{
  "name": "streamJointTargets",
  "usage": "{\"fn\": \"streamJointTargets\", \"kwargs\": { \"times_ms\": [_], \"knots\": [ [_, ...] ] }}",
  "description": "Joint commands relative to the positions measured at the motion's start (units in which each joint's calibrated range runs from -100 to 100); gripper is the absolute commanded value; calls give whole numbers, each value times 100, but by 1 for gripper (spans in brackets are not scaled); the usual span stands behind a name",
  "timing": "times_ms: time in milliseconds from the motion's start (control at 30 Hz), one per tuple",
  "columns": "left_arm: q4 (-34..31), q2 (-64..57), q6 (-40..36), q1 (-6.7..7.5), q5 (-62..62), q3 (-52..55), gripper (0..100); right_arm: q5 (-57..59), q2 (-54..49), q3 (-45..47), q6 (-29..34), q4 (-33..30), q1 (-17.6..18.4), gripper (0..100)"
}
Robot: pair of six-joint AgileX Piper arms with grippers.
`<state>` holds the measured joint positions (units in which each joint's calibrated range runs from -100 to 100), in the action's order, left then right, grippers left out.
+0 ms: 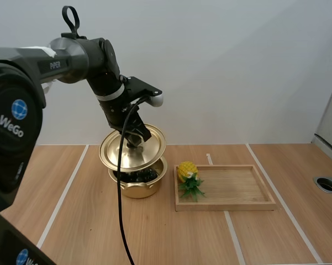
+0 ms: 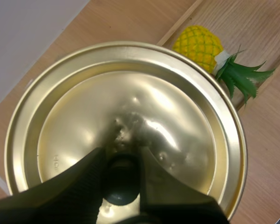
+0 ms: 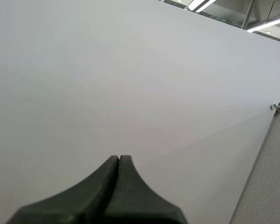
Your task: Open the pot, put the grape inside, and close it
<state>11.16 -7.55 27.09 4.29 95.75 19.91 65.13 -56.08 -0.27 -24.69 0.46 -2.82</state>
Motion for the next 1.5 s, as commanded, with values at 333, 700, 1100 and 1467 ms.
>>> {"fn": "streamJointTargets", "kwargs": {
  "times_ms": [333,700,1100,1467],
  "knots": [
    [216,891,145,-10,-526,-177,0,4,-53,-47,-13,-46,-26,0],
    [153,1467,145,-10,-416,-643,0,20,-53,-47,-12,-46,-26,0],
    [-55,1832,145,-10,-330,-643,0,20,-53,-47,-12,-46,-26,0],
    [-87,2073,145,21,-172,-643,0,20,-53,-47,-12,-46,-26,0]
  ]
}}
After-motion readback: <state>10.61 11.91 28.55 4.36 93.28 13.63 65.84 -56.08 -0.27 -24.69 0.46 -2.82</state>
